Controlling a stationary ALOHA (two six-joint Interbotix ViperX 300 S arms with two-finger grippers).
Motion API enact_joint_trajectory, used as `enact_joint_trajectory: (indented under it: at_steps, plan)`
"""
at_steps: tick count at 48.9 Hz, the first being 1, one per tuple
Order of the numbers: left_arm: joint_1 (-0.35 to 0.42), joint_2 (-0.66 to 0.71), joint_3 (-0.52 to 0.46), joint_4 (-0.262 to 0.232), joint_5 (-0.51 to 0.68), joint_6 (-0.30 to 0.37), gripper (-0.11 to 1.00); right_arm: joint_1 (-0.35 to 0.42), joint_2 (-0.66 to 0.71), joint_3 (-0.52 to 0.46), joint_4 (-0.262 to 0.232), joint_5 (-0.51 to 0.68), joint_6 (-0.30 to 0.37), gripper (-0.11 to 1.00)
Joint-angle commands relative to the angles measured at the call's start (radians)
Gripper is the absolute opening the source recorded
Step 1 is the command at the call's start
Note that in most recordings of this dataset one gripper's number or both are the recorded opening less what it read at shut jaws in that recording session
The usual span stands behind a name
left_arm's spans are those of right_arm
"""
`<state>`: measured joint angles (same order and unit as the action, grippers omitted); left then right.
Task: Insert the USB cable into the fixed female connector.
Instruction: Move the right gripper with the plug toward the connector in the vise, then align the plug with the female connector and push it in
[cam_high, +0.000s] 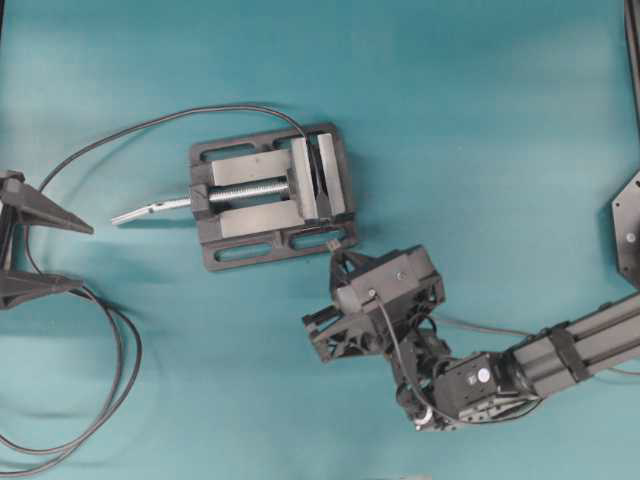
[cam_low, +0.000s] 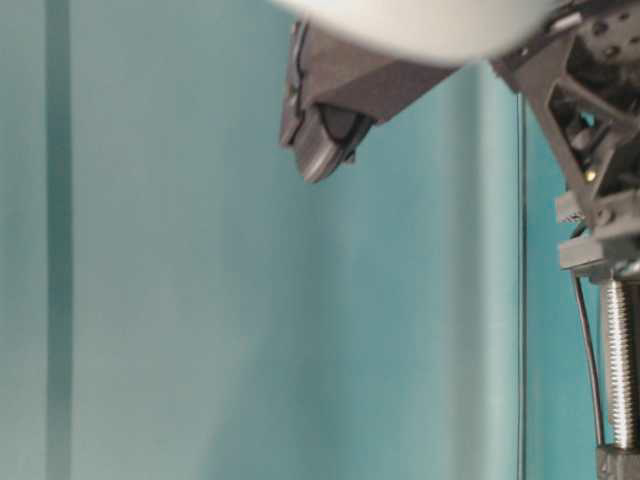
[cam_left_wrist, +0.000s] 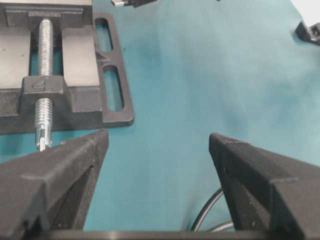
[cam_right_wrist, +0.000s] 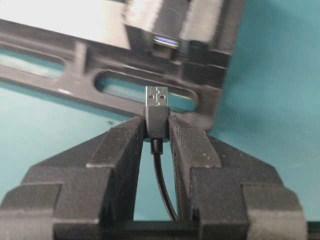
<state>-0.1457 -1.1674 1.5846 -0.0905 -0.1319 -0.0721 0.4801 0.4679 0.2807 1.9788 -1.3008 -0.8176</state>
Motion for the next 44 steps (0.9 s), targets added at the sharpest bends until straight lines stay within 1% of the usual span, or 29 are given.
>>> enact_joint_trajectory:
  at_steps: [1, 8, 13, 20, 26, 44]
  plan:
    - [0.000, 0.008, -0.012, 0.005, -0.009, -0.012, 0.95, 0.003, -0.009, -0.046, 0.012, -0.023, -0.012, 0.21]
    - [0.000, 0.008, -0.012, 0.003, -0.009, -0.012, 0.95, -0.002, 0.005, -0.071, 0.026, -0.055, -0.035, 0.21]
    - [0.000, 0.008, -0.012, 0.005, -0.011, -0.012, 0.95, -0.008, 0.009, -0.077, 0.031, -0.067, -0.035, 0.21]
    - [0.000, 0.008, -0.012, 0.003, -0.009, -0.012, 0.95, -0.018, 0.020, -0.092, 0.049, -0.100, -0.035, 0.21]
    - [0.000, 0.008, -0.012, 0.005, -0.009, -0.012, 0.95, -0.028, 0.031, -0.107, 0.051, -0.124, -0.032, 0.21]
    - [0.000, 0.008, -0.012, 0.003, -0.009, -0.012, 0.95, -0.037, 0.061, -0.156, 0.049, -0.149, -0.028, 0.21]
